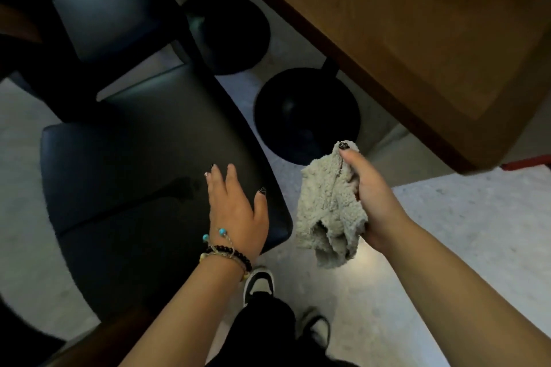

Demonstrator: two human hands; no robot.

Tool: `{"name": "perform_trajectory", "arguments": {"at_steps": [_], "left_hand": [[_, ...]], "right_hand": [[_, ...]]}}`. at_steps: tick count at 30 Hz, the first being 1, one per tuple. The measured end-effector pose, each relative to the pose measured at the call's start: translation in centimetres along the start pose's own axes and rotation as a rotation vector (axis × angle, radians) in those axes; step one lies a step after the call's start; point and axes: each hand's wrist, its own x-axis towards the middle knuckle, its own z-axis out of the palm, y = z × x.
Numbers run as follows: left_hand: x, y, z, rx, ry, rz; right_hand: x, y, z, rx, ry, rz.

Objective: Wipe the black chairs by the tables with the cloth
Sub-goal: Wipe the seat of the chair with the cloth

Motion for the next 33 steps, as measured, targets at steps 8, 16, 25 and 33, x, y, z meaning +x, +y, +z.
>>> {"name": "perform_trajectory", "arguments": {"at_steps": [8,16,25,33], "left_hand": [[1.5,-3.0,0.5,-0.025,0.138,-0.207],[0.9,-9.4,2.6,0.002,0.35,-0.268],[2.2,-17.0,6.2,0.022,0.587,-0.295],[3.1,-19.1,8.2,0.278,0.706,-0.263]], "right_hand": [[8.0,-1.9,4.5,-0.422,-0.008,-0.255],[13.1,1.9,9.3,-0.589,-0.236,-0.524],[19.1,5.6,18.2,-1.173,-0.685,-1.204],[24.3,9.1,19.7,-1.739,-0.799,-1.493]]}}
